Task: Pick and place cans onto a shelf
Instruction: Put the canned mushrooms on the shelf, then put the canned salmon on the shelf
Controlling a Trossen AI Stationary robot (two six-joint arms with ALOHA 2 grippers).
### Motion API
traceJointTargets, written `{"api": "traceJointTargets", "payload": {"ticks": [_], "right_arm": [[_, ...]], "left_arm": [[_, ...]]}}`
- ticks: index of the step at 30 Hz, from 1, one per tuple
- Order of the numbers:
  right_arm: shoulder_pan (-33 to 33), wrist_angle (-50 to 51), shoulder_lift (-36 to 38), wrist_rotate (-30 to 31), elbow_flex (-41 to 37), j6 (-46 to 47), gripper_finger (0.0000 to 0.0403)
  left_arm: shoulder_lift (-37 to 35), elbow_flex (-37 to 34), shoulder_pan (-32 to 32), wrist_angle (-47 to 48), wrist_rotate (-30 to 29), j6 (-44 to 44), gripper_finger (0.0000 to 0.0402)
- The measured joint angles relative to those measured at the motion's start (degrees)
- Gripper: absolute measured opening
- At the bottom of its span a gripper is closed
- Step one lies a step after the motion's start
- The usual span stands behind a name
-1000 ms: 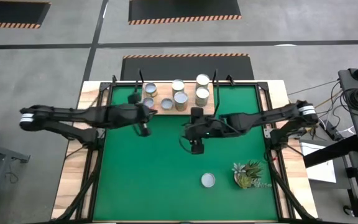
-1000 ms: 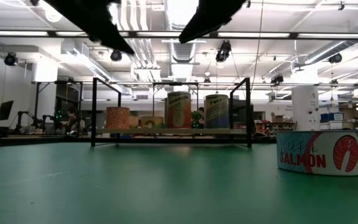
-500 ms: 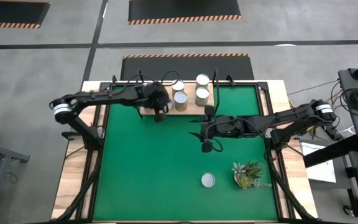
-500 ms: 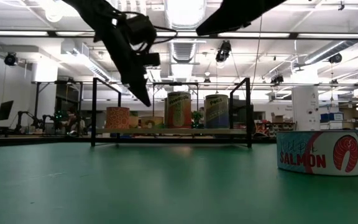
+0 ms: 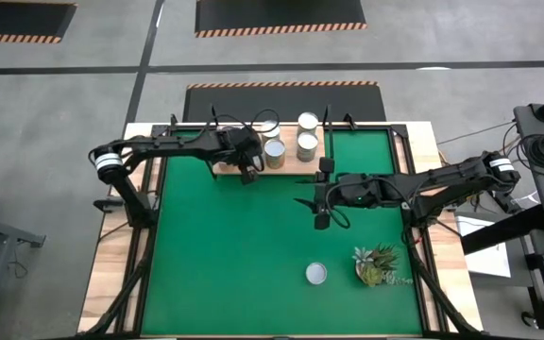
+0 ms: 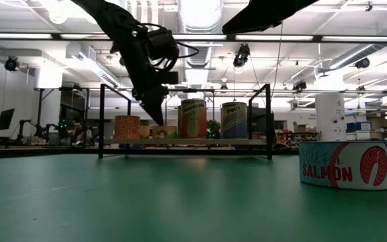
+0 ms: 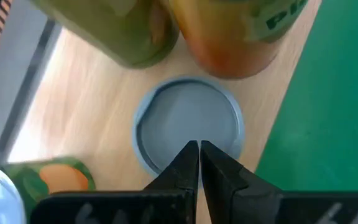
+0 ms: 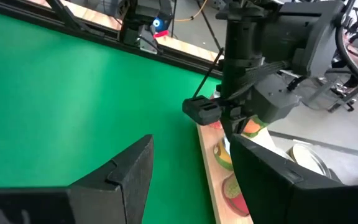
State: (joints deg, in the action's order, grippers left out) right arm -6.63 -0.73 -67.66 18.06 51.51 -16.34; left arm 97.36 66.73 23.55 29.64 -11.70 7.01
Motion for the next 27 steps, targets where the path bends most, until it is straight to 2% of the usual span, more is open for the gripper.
{"api": "traceJointTargets", "payload": {"ticks": [20, 27], "right_arm": [[0.0, 0.0, 0.0, 0.04, 0.0, 0.24, 0.0199], [0.0, 1.26, 0.73, 0.04, 0.0, 0.26, 0.0199]], "left_arm": [[-0.42, -0.03, -1.51, 2.43, 0.24, -9.07, 0.0], [-3.96, -0.03, -2.76, 2.86, 0.11, -10.03, 0.0]]}}
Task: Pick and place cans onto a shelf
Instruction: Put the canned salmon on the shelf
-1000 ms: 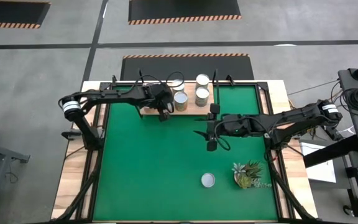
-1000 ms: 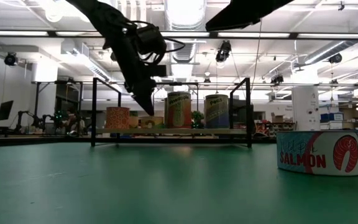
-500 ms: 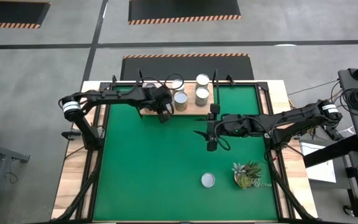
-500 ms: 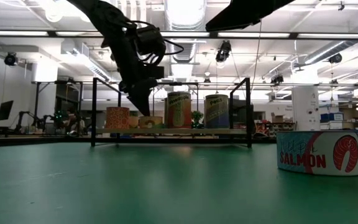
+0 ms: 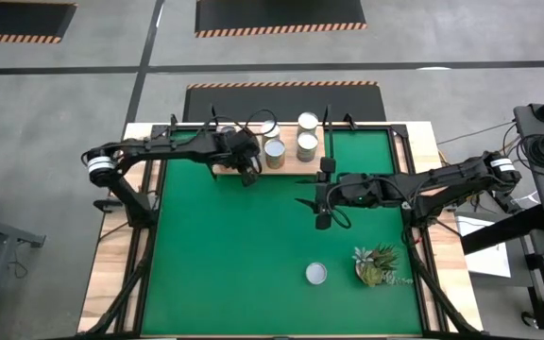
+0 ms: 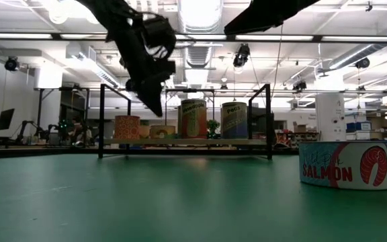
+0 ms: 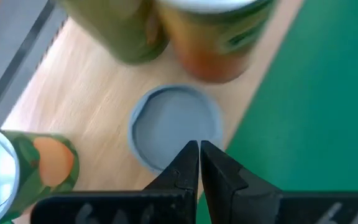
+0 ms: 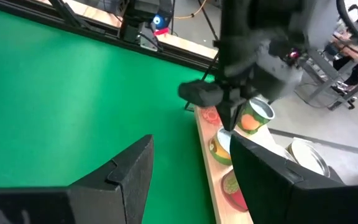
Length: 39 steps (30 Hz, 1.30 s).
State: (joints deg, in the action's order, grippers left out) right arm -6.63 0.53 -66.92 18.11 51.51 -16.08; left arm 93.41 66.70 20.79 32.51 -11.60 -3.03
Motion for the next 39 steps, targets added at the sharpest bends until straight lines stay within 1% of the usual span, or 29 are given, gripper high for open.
{"api": "traceJointTargets", "payload": {"ticks": [4, 8, 11, 15, 19, 21, 24, 27, 31, 35, 39], "right_arm": [[-0.92, 0.94, 1.82, 0.13, -0.19, 0.1, 0.0199], [-2.82, 0.44, 4.47, 0.03, -1.76, -0.51, 0.0199], [-4.0, -0.13, 6.6, -0.01, -2.93, -1.48, 0.0199], [-5.74, -1.02, 8.52, 0.0, -4.06, -2.96, 0.0199], [-7.83, -0.89, 10.66, -0.07, -5.29, -3.39, 0.0199], [-8.9, -1.08, 12.13, -0.05, -6.08, -3.25, 0.0199], [-10.55, -0.97, 13.99, -0.03, -7.07, -2.7, 0.0199], [-12.15, -0.78, 14.96, -0.07, -7.76, -1.95, 0.0199], [-14.07, -0.63, 15.31, -0.05, -8.4, -1.99, 0.0199], [-15.33, 0.38, 15.86, -0.07, -8.74, -1.84, 0.0199], [-16.3, 0.86, 16.31, -0.04, -9.15, -1.23, 0.0199]], "left_arm": [[-4.18, 0.0, -4.48, -0.14, 0.05, -0.77, 0.0], [-7.24, 0.0, -12.69, -1.37, 0.28, -2.12, 0.0], [-7.36, 0.0, -19.91, -4.67, 0.59, -4.06, 0.0], [-5.61, 0.0, -28.68, -12.15, 0.56, -5.57, 0.0], [-3.85, 0.0, -34.8, -18.94, -3.09, -6.87, 0.0], [-3.03, 0.0, -36.62, -22.18, -4.43, -6.97, 0.0], [-1.09, 0.02, -38.6, -25.76, -4.39, -7.22, 0.0], [1.94, 0.02, -39.99, -28.96, -4.37, -7.98, 0.0], [6.88, 0.04, -40.78, -36.66, -4.33, -9.81, 0.0], [11.84, 3.36, -40.87, -36.57, -4.35, -12.23, 0.0013], [17.09, 8.68, -41.66, -33.64, -4.4, -12.3, 0.0053]]}}
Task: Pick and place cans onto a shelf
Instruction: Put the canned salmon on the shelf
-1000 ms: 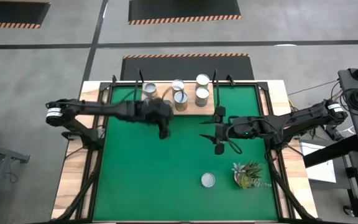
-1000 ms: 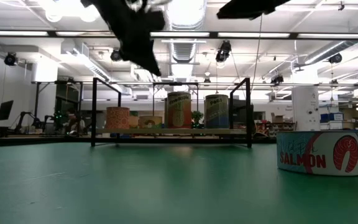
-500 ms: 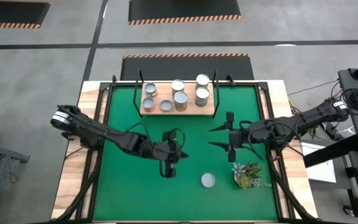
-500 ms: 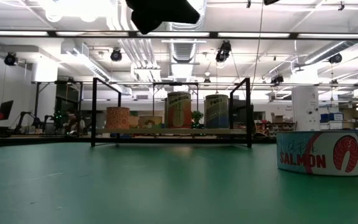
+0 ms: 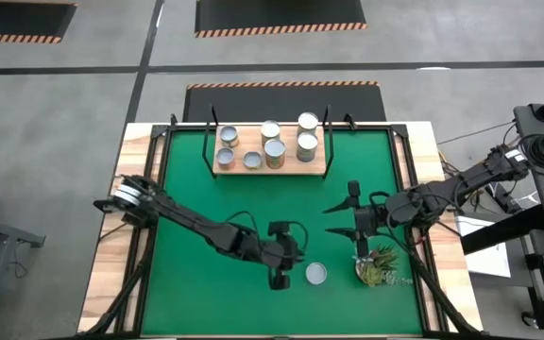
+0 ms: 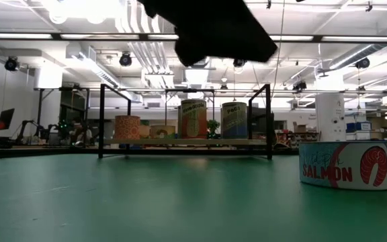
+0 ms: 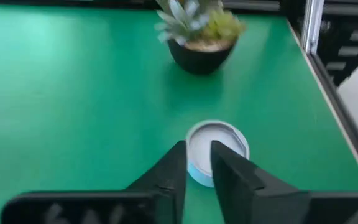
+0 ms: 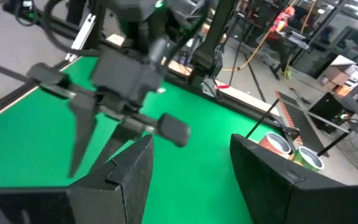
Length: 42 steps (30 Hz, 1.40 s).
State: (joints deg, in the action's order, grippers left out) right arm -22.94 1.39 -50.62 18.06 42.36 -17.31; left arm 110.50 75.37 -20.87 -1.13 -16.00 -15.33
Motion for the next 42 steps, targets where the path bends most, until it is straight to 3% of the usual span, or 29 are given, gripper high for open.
{"api": "traceJointTargets", "payload": {"ticks": [13, 19, 28, 42], "right_arm": [[-0.2, -0.11, 0.69, -0.02, -1.04, 1.71, 0.0199], [-0.2, -0.18, 0.71, -0.02, -1.04, 1.74, 0.0199], [-0.2, -0.2, 0.64, 0.0, -1.04, 1.93, 0.0199], [-0.18, 0.02, 0.62, 0.0, -1.04, 2.28, 0.0199]], "left_arm": [[13.58, 12.89, -2.25, 5.38, -0.07, 2.51, 0.0297], [14.65, 13.11, -1.91, 5.14, -0.08, 3.92, 0.037], [17.52, 13.09, -0.57, 0.01, 3.22, 4.25, 0.0376], [18.8, 12.79, 0.46, -1.66, 5.04, 3.24, 0.0332]]}}
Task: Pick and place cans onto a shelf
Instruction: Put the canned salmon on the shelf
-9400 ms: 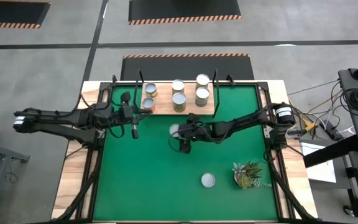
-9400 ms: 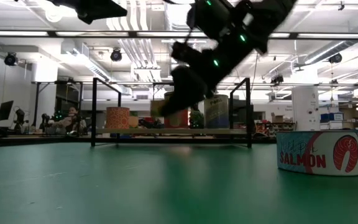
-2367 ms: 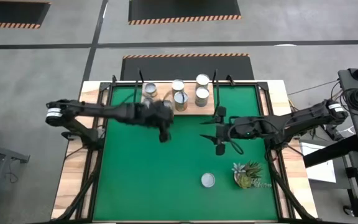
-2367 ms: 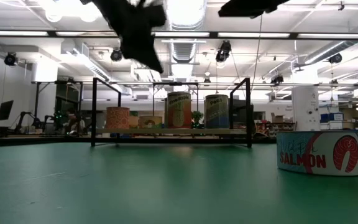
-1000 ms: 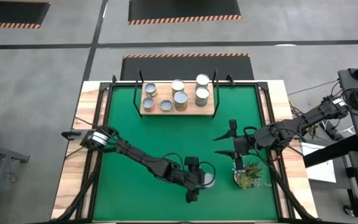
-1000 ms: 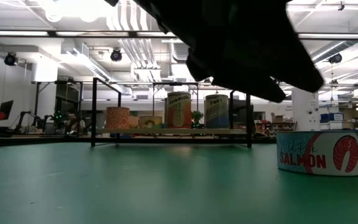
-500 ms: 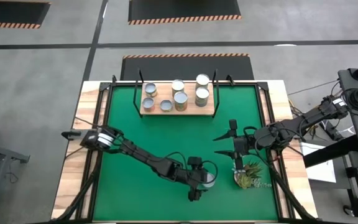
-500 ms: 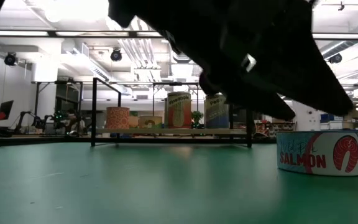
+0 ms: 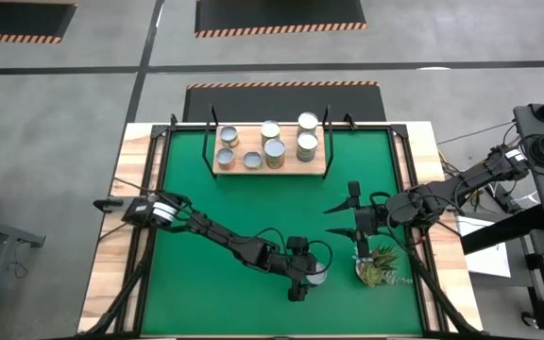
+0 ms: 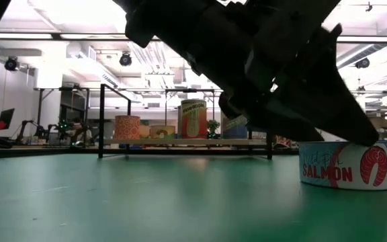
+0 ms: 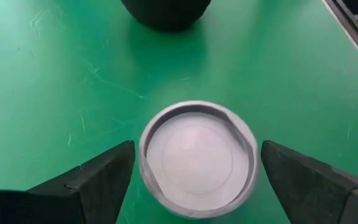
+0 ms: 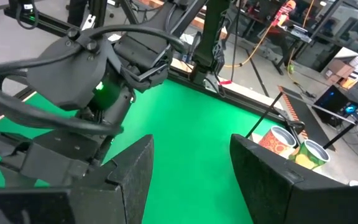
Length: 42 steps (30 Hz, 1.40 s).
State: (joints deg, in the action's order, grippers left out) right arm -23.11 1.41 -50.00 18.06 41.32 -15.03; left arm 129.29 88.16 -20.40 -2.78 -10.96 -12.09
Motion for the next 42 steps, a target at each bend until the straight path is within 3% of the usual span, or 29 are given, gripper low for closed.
{"api": "traceJointTargets", "payload": {"ticks": [10, 20, 31, 37, 42], "right_arm": [[0.0, 0.11, -0.02, 0.15, 0.0, 0.03, 0.0199], [0.0, 0.73, 0.0, 0.18, 0.0, 0.49, 0.0199], [0.02, 1.32, 0.07, 3.2, 0.0, 1.17, 0.0199], [0.13, 1.1, 0.07, 3.21, 0.0, 1.76, 0.0199], [0.13, 0.85, 0.07, 4.65, 0.0, 2.05, 0.0199]], "left_arm": [[1.44, -0.09, 0.2, -1.3, 2.89, -3.42, 0.0267], [-4.05, -0.24, 0.13, 6.49, 1.04, 1.69, 0.0268], [-23.53, -2.98, 1.34, 30.83, -15.11, 13.44, 0.0269], [-38.18, -11.86, 5.79, 33.71, -17.76, 16.33, 0.0271], [-50.67, -21.95, 15.08, 32.48, -20.65, 17.09, 0.0272]]}}
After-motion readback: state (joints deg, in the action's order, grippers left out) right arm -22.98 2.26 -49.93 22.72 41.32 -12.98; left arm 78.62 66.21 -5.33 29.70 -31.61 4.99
